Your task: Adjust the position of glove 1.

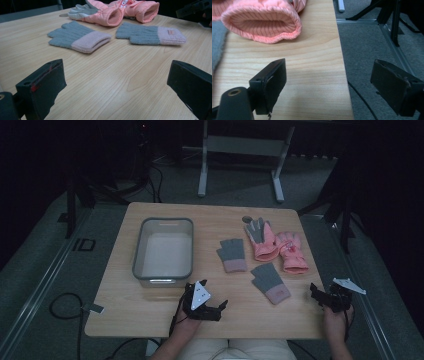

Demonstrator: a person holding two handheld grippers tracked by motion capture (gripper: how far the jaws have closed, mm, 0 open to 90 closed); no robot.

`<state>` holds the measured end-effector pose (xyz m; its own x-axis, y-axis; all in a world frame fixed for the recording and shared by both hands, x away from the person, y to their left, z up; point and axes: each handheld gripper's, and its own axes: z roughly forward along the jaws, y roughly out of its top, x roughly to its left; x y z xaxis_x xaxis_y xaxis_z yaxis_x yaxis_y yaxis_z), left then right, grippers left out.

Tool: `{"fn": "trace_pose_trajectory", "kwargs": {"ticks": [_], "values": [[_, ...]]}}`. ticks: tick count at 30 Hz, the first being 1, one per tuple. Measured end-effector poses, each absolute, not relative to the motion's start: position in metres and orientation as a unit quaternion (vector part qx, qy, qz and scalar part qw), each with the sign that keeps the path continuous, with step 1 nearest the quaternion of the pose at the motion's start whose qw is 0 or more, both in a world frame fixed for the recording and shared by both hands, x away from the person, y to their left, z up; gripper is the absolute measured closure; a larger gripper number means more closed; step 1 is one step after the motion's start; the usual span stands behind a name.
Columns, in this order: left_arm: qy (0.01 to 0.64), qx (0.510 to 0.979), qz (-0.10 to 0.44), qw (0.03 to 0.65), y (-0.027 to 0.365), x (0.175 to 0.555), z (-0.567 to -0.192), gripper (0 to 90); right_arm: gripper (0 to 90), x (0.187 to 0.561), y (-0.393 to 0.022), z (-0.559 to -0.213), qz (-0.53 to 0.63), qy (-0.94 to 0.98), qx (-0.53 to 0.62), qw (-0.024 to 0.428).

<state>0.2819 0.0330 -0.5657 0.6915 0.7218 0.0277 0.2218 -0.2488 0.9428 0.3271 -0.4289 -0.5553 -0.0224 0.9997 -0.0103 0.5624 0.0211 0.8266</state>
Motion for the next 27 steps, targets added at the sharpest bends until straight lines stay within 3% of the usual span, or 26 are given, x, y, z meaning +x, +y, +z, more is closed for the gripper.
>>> {"fn": "trace_pose_trajectory", "kwargs": {"ticks": [27], "values": [[0.309,0.752,0.238,0.531,0.0332,0.2816,-0.5658,1.0,13.2,0.3236,-0.4334,-0.5528,0.374,0.624,0.606,0.323]]}}
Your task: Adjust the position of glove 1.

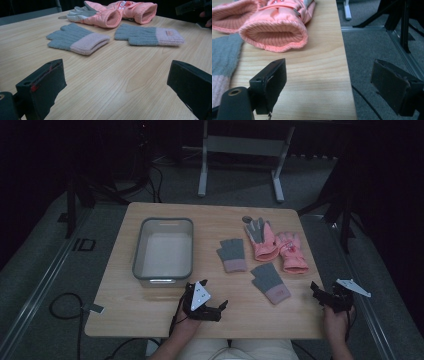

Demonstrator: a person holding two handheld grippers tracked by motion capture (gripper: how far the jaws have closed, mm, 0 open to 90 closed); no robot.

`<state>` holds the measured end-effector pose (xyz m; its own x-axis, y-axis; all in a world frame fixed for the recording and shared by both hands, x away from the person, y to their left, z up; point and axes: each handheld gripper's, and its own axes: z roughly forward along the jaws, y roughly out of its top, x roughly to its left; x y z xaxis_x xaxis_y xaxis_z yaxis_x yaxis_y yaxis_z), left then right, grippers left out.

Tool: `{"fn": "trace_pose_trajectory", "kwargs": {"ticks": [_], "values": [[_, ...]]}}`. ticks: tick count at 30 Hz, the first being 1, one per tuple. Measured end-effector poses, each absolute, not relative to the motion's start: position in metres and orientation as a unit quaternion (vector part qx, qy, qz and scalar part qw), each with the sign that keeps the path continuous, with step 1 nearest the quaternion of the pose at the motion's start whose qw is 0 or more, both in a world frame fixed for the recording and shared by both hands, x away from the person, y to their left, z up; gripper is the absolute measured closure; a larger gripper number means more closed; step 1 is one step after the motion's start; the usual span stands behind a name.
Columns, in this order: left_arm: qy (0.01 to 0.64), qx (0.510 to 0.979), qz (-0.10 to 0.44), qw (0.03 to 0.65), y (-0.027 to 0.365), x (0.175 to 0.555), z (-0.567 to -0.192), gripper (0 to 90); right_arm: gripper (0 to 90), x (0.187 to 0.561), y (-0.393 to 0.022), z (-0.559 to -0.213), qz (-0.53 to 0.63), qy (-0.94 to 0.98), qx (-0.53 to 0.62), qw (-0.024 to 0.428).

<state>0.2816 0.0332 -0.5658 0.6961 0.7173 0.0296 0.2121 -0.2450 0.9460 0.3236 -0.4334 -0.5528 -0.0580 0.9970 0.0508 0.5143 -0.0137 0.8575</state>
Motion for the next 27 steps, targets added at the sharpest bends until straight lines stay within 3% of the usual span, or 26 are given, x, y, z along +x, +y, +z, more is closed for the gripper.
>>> {"fn": "trace_pose_trajectory", "kwargs": {"ticks": [11,27], "values": [[0.307,0.751,0.242,0.531,0.033,0.281,-0.566,1.0,13.1,0.326,-0.436,-0.525,0.392,0.615,0.600,0.328],[0.309,0.749,0.250,0.531,0.033,0.280,-0.566,1.0,14.1,0.343,-0.402,-0.468,0.431,0.630,0.541,0.352]]}}
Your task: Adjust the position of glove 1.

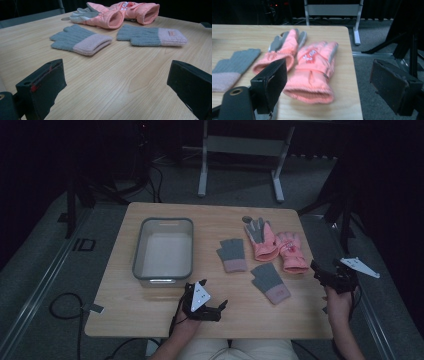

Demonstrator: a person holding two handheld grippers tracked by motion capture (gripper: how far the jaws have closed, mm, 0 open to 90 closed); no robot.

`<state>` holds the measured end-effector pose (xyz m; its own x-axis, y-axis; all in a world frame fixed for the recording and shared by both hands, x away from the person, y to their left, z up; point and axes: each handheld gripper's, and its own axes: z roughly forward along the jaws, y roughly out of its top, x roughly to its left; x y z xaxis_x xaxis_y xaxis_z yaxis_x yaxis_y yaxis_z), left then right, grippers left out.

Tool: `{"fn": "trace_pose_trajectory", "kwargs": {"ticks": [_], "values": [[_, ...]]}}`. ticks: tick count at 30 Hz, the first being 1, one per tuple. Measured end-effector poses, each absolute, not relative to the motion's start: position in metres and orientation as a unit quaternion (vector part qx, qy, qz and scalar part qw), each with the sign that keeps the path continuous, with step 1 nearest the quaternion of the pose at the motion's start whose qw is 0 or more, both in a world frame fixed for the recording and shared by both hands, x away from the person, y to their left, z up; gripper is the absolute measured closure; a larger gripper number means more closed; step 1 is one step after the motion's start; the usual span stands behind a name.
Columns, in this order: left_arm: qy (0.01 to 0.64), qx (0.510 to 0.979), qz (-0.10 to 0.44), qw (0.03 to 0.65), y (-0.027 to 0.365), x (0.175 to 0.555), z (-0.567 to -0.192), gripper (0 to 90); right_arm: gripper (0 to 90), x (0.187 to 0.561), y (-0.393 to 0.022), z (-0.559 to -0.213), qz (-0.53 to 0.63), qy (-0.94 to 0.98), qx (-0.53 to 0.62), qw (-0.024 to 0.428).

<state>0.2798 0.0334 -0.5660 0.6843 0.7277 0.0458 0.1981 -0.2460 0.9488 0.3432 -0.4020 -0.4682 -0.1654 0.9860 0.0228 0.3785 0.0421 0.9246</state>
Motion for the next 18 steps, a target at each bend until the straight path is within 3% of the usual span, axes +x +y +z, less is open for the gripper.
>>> {"fn": "trace_pose_trajectory", "kwargs": {"ticks": [8,18], "values": [[0.309,0.748,0.250,0.532,0.033,0.280,-0.566,1.0,14.0,0.359,-0.381,-0.442,0.447,0.637,0.515,0.359],[0.309,0.748,0.251,0.531,0.033,0.280,-0.566,1.0,12.5,0.377,-0.335,-0.419,0.475,0.663,0.473,0.334]]}}
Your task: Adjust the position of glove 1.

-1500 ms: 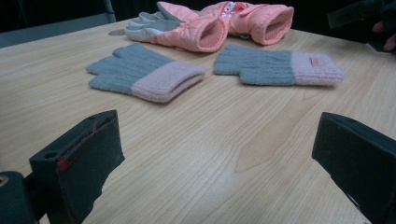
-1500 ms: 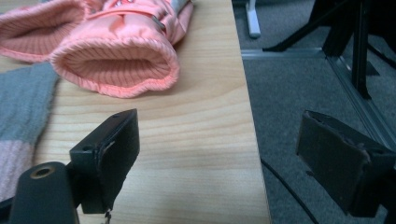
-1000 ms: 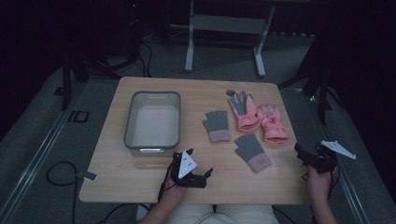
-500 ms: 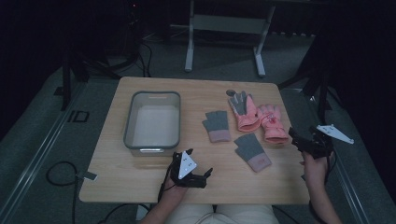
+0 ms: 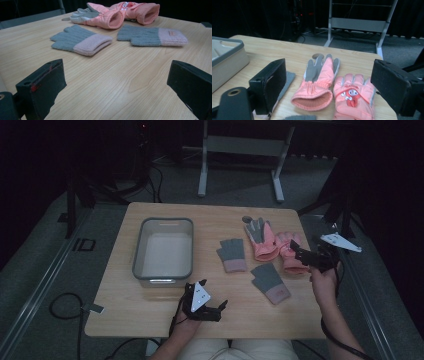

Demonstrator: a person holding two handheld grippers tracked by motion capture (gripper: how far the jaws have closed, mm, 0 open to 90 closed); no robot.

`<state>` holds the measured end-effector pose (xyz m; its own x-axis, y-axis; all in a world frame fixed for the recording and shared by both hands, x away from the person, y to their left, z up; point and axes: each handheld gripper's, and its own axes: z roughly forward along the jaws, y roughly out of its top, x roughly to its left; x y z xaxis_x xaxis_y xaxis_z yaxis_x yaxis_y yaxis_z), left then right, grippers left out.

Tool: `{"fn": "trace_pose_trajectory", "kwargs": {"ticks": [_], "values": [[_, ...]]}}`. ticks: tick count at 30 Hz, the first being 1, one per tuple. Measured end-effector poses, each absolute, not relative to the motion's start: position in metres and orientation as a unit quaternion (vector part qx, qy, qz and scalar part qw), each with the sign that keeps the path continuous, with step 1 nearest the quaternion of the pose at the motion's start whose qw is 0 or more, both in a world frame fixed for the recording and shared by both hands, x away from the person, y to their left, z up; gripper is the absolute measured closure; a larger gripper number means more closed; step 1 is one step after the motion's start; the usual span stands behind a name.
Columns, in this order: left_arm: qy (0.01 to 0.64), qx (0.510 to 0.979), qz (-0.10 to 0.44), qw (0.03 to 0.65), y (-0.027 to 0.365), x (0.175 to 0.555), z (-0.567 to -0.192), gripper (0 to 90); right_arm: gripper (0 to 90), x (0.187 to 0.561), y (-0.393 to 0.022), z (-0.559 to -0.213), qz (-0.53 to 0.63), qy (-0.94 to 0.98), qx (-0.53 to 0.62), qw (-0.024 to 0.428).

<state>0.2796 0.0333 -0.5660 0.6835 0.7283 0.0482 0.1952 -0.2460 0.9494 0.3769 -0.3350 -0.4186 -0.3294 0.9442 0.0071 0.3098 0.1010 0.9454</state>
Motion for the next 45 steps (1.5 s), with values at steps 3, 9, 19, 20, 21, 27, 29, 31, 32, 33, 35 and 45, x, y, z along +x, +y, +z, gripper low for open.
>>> {"fn": "trace_pose_trajectory", "kwargs": {"ticks": [3,9,19,20,21,27,29,31,32,33,35,45], "values": [[0.308,0.750,0.251,0.529,0.033,0.280,-0.566,1.0,11.7,0.380,-0.317,-0.416,0.479,0.678,0.453,0.326],[0.308,0.750,0.249,0.530,0.033,0.280,-0.566,1.0,11.6,0.382,-0.280,-0.414,0.496,0.711,0.400,0.298],[0.306,0.750,0.249,0.531,0.033,0.280,-0.566,1.0,14.3,0.393,-0.225,-0.427,0.496,0.744,0.375,0.244],[0.306,0.750,0.249,0.530,0.033,0.280,-0.566,1.0,14.4,0.397,-0.222,-0.429,0.493,0.747,0.381,0.231],[0.306,0.750,0.249,0.530,0.033,0.280,-0.566,1.0,15.6,0.401,-0.220,-0.431,0.489,0.750,0.386,0.222],[0.306,0.750,0.249,0.531,0.033,0.280,-0.566,1.0,33.0,0.424,-0.202,-0.457,0.446,0.787,0.390,0.175],[0.307,0.749,0.248,0.532,0.033,0.280,-0.566,1.0,39.1,0.430,-0.198,-0.464,0.437,0.791,0.392,0.171],[0.307,0.750,0.246,0.532,0.034,0.280,-0.566,1.0,41.7,0.436,-0.195,-0.471,0.423,0.797,0.396,0.169],[0.306,0.750,0.246,0.531,0.034,0.280,-0.566,1.0,41.3,0.439,-0.193,-0.474,0.423,0.799,0.395,0.162],[0.306,0.750,0.246,0.532,0.034,0.280,-0.566,1.0,40.1,0.443,-0.191,-0.478,0.416,0.803,0.396,0.158],[0.307,0.749,0.245,0.533,0.034,0.280,-0.566,1.0,41.4,0.448,-0.189,-0.484,0.401,0.808,0.402,0.158],[0.304,0.749,0.241,0.537,0.035,0.280,-0.566,1.0,52.0,0.473,-0.181,-0.516,0.347,0.828,0.413,0.152]]}}
